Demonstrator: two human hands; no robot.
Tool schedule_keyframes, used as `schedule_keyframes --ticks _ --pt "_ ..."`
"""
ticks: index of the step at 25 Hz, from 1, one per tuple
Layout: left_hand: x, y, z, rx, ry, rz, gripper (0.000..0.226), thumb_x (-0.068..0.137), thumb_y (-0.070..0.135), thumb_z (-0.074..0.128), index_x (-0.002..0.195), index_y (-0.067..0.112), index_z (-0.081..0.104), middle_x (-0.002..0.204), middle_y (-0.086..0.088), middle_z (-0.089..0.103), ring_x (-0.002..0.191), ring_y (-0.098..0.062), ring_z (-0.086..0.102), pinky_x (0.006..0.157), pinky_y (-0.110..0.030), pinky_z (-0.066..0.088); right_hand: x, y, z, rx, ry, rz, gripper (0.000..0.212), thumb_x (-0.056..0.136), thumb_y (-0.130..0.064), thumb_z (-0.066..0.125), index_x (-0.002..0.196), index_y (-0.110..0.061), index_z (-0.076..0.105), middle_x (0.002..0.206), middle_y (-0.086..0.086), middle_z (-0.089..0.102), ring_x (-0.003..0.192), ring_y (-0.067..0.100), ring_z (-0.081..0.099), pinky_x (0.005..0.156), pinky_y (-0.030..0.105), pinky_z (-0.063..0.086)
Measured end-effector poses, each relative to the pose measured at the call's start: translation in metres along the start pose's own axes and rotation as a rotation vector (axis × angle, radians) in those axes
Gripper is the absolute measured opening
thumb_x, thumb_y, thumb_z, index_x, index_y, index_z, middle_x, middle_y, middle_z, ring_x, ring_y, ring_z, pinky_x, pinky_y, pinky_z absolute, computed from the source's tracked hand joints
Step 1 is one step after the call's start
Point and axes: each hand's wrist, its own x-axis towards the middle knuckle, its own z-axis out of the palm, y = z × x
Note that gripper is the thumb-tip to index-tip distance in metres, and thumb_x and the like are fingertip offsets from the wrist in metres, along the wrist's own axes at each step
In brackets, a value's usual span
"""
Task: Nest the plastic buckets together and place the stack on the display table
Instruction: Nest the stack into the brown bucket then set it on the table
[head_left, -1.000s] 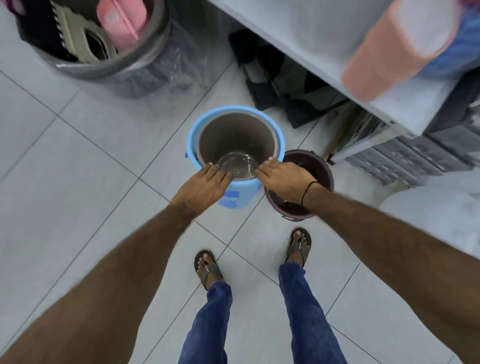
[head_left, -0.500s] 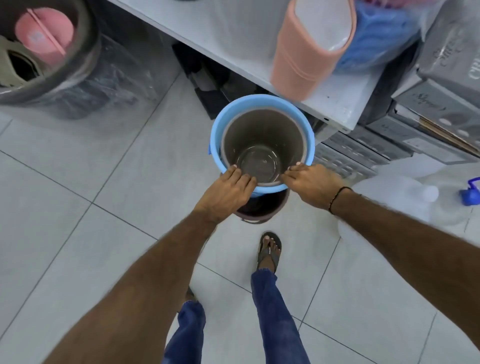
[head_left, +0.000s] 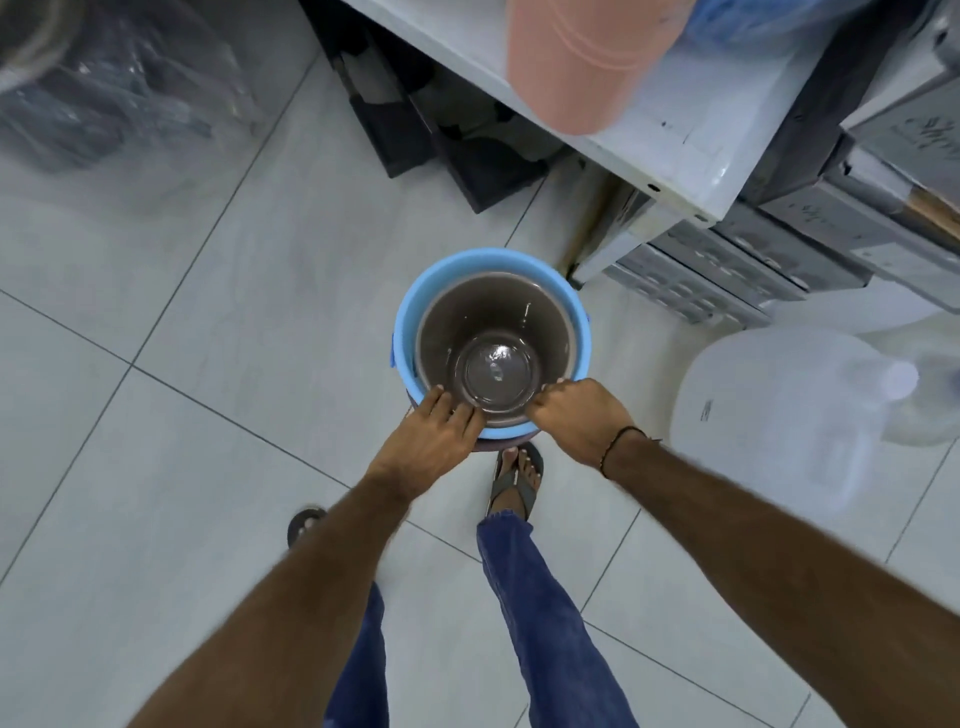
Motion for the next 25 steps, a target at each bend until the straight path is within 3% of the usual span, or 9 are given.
schedule_keyframes --ticks 4,7,11,15,17,19,22,23,25 --pt "0.009 0.018 0.029 -0.031 -0.177 -0.037 0.058 0.087 -0.002 0.064 0.139 0.001 0.038 0.137 -0.022 0.053 0.126 -0.041 0.05 0.113 -0.051 0.036 0.023 -0.015 0.032 0.028 -0.091 0.037 0.013 0.089 -0.011 0.06 0.086 -0.019 0.068 0.086 0.003 0.073 0.079 0.026 0.069 0.069 0.032 0.052" --pt "0.015 0.021 0.05 -0.136 -0.266 -0.135 0.054 0.09 0.005 0.064 0.14 0.008 0.042 0.14 -0.014 0.053 0.127 -0.031 0.051 0.108 -0.041 0.044 0.037 -0.023 0.061 0.071 -0.152 0.058 0.015 0.09 -0.01 0.058 0.092 -0.018 0.07 0.093 0.005 0.073 0.085 0.028 0.069 0.072 0.034 0.054" --pt "0.005 0.015 0.058 -0.315 -0.215 -0.273 0.045 0.093 0.012 0.062 0.135 0.014 0.05 0.135 -0.006 0.06 0.119 -0.022 0.058 0.102 -0.034 0.05 0.036 -0.022 0.077 0.198 -0.116 0.165 0.02 0.087 -0.011 0.057 0.103 -0.016 0.069 0.097 0.007 0.072 0.089 0.029 0.068 0.076 0.038 0.056" --pt "-0.005 0.01 0.054 -0.553 -0.091 -0.442 0.037 0.095 0.014 0.06 0.131 0.011 0.054 0.127 -0.01 0.063 0.108 -0.025 0.063 0.092 -0.037 0.057 0.031 -0.01 0.074 0.438 -0.009 0.392 0.026 0.09 -0.017 0.057 0.114 -0.012 0.066 0.104 0.013 0.072 0.091 0.031 0.067 0.082 0.041 0.057" --pt "-0.004 0.01 0.053 -0.755 0.036 -0.639 0.03 0.093 0.012 0.063 0.122 0.008 0.059 0.118 -0.013 0.066 0.102 -0.027 0.064 0.085 -0.037 0.058 0.034 0.0 0.076 0.599 0.045 0.551 0.031 0.09 -0.021 0.059 0.118 -0.01 0.064 0.108 0.017 0.07 0.096 0.036 0.065 0.085 0.042 0.055" --pt "0.005 0.008 0.056 -1.008 0.133 -1.002 0.028 0.092 0.016 0.065 0.118 0.007 0.058 0.114 -0.012 0.065 0.098 -0.025 0.062 0.078 -0.032 0.054 0.042 0.009 0.082 0.805 0.084 0.747 0.04 0.088 -0.025 0.061 0.126 -0.01 0.06 0.118 0.017 0.067 0.109 0.038 0.06 0.095 0.044 0.049" --pt "0.023 -0.006 0.077 -1.548 0.079 -1.574 0.045 0.092 0.029 0.065 0.13 0.01 0.05 0.126 -0.009 0.059 0.111 -0.027 0.059 0.09 -0.033 0.05 0.062 0.026 0.104 1.069 0.089 1.025 0.05 0.087 -0.03 0.062 0.134 -0.012 0.056 0.133 0.011 0.061 0.125 0.031 0.051 0.103 0.036 0.043" --pt "0.027 -0.011 0.085 -1.724 0.065 -1.635 0.043 0.092 0.028 0.065 0.129 0.01 0.052 0.126 -0.01 0.059 0.113 -0.028 0.058 0.096 -0.037 0.049 0.069 0.032 0.112 1.132 0.051 1.073 0.052 0.087 -0.032 0.063 0.134 -0.011 0.055 0.136 0.01 0.059 0.127 0.03 0.05 0.105 0.034 0.041" --pt "0.031 -0.021 0.097 -1.907 0.077 -1.629 0.026 0.091 0.02 0.067 0.114 0.009 0.062 0.116 -0.011 0.062 0.106 -0.027 0.06 0.094 -0.037 0.051 0.083 0.042 0.125 1.271 -0.021 1.094 0.044 0.085 -0.034 0.066 0.121 -0.008 0.064 0.127 0.012 0.064 0.121 0.031 0.057 0.105 0.034 0.046"
